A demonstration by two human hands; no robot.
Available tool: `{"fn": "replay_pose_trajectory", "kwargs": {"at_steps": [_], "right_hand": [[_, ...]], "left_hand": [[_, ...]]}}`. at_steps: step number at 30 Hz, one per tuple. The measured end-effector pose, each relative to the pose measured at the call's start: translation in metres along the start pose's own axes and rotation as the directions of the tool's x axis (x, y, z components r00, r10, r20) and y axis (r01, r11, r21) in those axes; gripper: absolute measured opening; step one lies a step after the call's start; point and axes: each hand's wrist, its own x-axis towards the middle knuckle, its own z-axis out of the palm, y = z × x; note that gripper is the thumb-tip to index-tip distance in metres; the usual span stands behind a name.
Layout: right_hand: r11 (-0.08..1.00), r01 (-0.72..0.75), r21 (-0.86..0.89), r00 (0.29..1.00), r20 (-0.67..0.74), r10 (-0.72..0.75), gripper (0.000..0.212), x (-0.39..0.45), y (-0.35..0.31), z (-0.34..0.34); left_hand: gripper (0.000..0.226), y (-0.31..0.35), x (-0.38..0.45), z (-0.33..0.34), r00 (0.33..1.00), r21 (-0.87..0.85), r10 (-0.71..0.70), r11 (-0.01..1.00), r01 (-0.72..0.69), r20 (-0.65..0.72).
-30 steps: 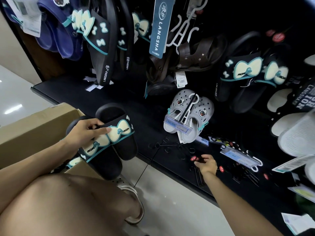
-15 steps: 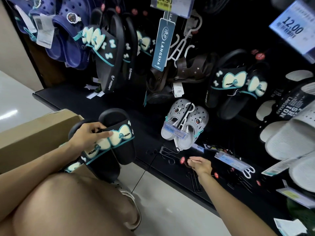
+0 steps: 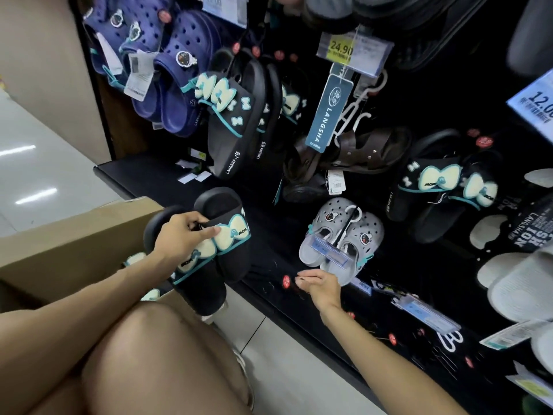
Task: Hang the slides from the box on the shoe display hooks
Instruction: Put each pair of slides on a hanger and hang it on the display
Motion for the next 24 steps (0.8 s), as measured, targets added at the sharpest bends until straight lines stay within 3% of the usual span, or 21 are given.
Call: {"fn": "replay_pose_trajectory", "kwargs": {"at_steps": [9,14,24], "right_hand": [[0.989,0.146,0.031,0.983,0.107,-0.148,0.018,-0.009,-0.064,0.064],[0.969,0.246,-0.006,0.959,0.146,-0.242,0.015,-0.014,-0.107,0.091],[0.825,0.538,-0.172,0.827,0.294,-0.479,0.011,-0.035,-0.191,0.175]], "left_hand": [[0.025,0.016,-0.004,-0.034,0.981,0.148,0.075,0.988,-0.049,-0.177],[0.027,0.013,0.001,-0.070,0.958,0.141,0.055,0.990,-0.015,-0.281],[0.027,0.015,-0.001,-0.129,0.860,0.193,0.126,0.981,-0.033,-0.494]]}}
